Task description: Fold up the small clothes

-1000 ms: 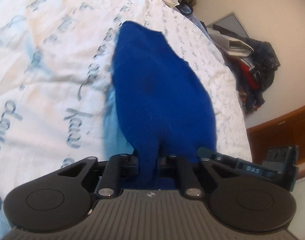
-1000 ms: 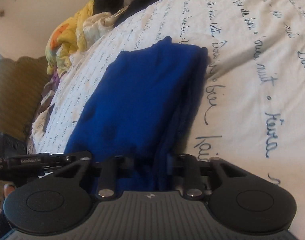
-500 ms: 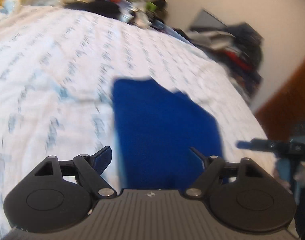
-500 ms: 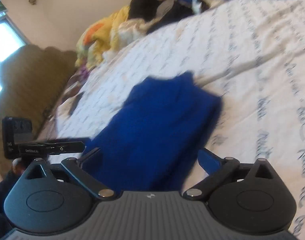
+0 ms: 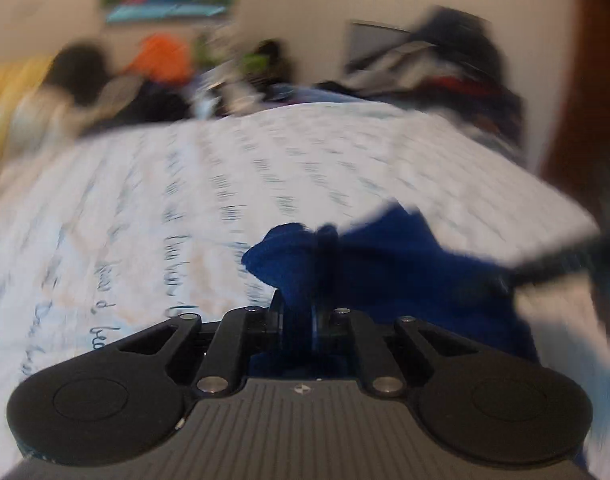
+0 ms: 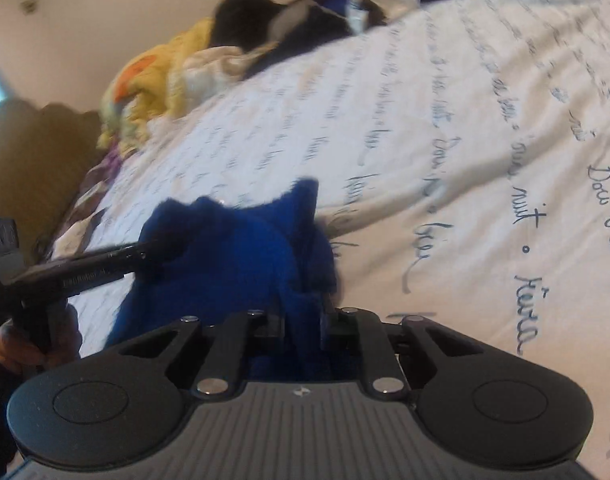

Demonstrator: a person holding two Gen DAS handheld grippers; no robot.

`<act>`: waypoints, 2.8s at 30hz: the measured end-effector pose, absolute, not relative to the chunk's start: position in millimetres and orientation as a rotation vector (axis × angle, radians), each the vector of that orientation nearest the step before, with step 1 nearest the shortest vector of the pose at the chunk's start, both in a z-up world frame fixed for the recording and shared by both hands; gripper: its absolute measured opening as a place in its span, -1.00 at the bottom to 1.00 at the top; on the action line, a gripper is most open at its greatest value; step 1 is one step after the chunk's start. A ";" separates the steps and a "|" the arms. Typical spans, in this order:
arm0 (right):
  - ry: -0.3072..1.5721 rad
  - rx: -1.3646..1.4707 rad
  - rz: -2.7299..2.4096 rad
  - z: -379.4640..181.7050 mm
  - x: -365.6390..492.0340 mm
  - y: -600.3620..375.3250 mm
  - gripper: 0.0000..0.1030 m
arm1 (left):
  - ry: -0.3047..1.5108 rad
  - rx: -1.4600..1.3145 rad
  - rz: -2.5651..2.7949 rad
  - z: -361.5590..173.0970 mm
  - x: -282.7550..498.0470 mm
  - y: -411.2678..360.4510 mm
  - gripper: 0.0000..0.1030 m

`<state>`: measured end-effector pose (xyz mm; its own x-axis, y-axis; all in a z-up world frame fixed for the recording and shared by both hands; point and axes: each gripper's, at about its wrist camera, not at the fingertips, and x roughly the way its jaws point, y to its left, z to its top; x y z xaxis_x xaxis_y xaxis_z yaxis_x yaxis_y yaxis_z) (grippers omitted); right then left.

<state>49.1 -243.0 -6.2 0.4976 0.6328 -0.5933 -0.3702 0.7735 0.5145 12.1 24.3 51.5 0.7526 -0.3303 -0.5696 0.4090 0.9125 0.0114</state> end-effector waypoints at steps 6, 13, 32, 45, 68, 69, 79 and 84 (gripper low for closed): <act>0.885 0.342 0.546 -16.1 95.3 -229.9 -0.73 | 0.628 0.207 -0.286 29.0 54.9 15.7 -0.76; 0.945 0.376 0.550 -19.6 138.7 -236.4 -0.65 | 0.692 0.083 -0.272 37.3 84.4 46.8 -0.58; 0.929 -0.063 0.773 22.6 187.0 -78.1 -0.15 | 0.578 0.209 -0.318 19.5 -5.4 -2.5 0.58; 0.871 0.069 0.749 22.6 216.3 -53.7 -0.85 | 0.546 0.185 -0.291 26.8 -13.9 5.6 0.81; 0.925 0.182 0.578 -6.9 188.7 -168.0 -0.80 | 0.688 0.141 -0.312 12.5 67.7 18.4 0.97; 0.924 0.201 0.551 1.1 183.4 -173.8 -0.75 | 0.684 0.143 -0.284 17.9 64.4 19.1 0.89; 0.932 0.299 0.576 -2.5 106.8 -222.6 -0.61 | 0.655 0.019 -0.364 36.2 18.0 26.6 0.90; 0.823 0.181 0.591 10.5 118.5 -202.3 -0.97 | 0.704 0.115 -0.398 19.7 40.0 7.1 0.94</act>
<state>118.5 -202.3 10.5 0.5301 0.5602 -0.6366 -0.4239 0.8253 0.3732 40.0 7.1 19.7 0.6910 -0.3171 -0.6496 0.3937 0.9187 -0.0297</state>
